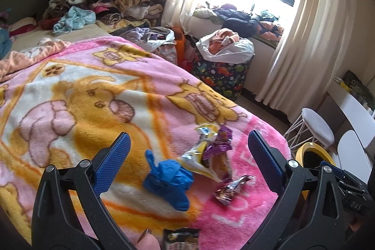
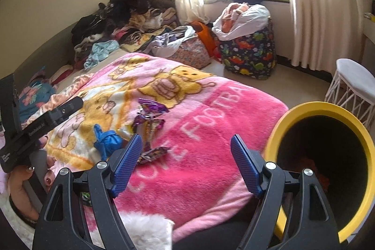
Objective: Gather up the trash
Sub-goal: 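Grasp the blue glove with the left tool while the right tool grasps snack wrappers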
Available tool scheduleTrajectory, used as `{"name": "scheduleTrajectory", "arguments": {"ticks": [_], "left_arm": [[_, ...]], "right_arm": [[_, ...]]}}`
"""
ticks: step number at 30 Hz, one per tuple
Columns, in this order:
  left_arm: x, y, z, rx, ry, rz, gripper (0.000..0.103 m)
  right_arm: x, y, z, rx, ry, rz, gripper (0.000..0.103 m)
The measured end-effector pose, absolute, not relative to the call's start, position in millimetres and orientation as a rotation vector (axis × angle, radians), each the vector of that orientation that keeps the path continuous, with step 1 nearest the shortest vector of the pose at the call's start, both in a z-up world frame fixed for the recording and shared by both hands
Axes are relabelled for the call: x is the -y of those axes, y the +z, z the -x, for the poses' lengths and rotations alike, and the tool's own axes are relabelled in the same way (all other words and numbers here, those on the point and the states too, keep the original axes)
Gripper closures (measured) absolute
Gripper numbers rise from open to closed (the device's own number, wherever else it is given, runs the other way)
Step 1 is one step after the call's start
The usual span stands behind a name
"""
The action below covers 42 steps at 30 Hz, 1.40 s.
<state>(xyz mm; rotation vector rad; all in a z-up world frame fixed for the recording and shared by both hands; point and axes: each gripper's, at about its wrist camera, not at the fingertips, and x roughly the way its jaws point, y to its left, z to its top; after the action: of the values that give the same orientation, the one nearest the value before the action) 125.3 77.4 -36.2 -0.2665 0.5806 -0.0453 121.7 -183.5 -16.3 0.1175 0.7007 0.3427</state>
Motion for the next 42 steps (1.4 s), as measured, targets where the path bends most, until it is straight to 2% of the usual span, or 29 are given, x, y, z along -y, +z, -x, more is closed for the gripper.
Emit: {"name": "scheduleTrajectory", "arguments": {"ticks": [8, 12, 19, 25, 27, 38, 40, 42], "left_arm": [[-97.5, -52.1, -129.6, -0.630, -0.013, 0.281, 0.011], [-106.3, -67.5, -134.2, -0.683, -0.013, 0.310, 0.012], [-110.1, -86.9, -139.4, -0.751, -0.046, 0.361, 0.032], [-106.0, -99.6, -143.7, -0.797, -0.084, 0.379, 0.041], [-102.8, -102.9, -144.4, -0.810, -0.096, 0.379, 0.043], [-92.0, -116.9, -149.3, -0.854, -0.094, 0.339, 0.043], [-90.4, -118.0, -149.9, -0.856, -0.087, 0.324, 0.043], [-89.3, -119.2, -150.7, -0.858, -0.080, 0.313, 0.045]], "right_arm": [[149.6, -25.5, -136.9, -0.736, 0.410, -0.060, 0.028], [138.1, -34.3, -149.5, -0.771, 0.446, -0.061, 0.038], [119.5, -51.8, -168.2, -0.833, 0.493, -0.059, 0.050], [109.5, -68.5, -186.7, -0.886, 0.512, -0.063, 0.060], [107.5, -72.3, -191.4, -0.900, 0.518, -0.070, 0.064], [93.1, -98.0, -218.3, -0.981, 0.533, -0.096, 0.069], [92.4, -102.4, -221.0, -0.993, 0.535, -0.107, 0.073], [92.1, -105.8, -221.9, -1.001, 0.538, -0.114, 0.084]]}}
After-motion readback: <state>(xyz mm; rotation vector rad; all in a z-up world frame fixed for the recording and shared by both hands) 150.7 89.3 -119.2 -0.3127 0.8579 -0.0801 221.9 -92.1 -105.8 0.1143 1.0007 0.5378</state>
